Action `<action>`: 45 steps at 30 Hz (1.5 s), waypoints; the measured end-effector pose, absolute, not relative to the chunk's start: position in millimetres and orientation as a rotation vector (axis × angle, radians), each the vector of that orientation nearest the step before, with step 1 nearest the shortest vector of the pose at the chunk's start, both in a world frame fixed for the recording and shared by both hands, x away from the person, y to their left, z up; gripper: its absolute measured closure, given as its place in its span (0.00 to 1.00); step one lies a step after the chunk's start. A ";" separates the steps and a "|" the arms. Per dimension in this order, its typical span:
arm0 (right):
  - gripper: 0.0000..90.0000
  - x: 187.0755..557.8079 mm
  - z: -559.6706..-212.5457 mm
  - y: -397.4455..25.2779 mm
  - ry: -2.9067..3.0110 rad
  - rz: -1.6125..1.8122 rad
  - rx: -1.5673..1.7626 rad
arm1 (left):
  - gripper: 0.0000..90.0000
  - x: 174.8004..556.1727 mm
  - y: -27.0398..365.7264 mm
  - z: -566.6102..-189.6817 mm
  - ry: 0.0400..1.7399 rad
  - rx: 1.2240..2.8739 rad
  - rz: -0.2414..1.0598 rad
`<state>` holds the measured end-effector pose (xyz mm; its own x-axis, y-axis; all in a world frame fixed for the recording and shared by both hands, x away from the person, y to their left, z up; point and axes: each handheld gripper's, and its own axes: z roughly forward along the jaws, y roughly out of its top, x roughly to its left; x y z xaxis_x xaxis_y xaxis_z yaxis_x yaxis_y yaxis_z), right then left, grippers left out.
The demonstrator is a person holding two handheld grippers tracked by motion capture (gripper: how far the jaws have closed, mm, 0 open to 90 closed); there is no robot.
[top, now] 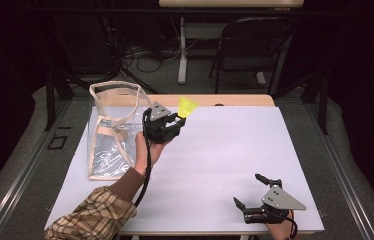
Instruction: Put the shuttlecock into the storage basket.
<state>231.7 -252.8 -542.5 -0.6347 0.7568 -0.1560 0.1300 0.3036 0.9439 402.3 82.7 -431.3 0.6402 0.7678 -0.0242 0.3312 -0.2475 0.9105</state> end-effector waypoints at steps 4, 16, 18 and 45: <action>0.01 231.9 -542.5 -252.8 1.975 1.348 0.782 | 0.72 403.5 88.0 -429.3 0.881 1.831 0.545; 0.01 232.0 -542.6 -252.9 1.977 1.350 0.786 | 0.72 405.7 104.0 -423.9 0.898 1.801 0.572; 0.01 232.3 -542.6 -253.0 1.976 1.346 0.784 | 0.72 406.2 107.2 -423.0 0.905 1.799 0.575; 0.01 232.9 -542.9 -252.9 1.975 1.342 0.790 | 0.72 406.8 148.0 -408.3 0.953 1.722 0.652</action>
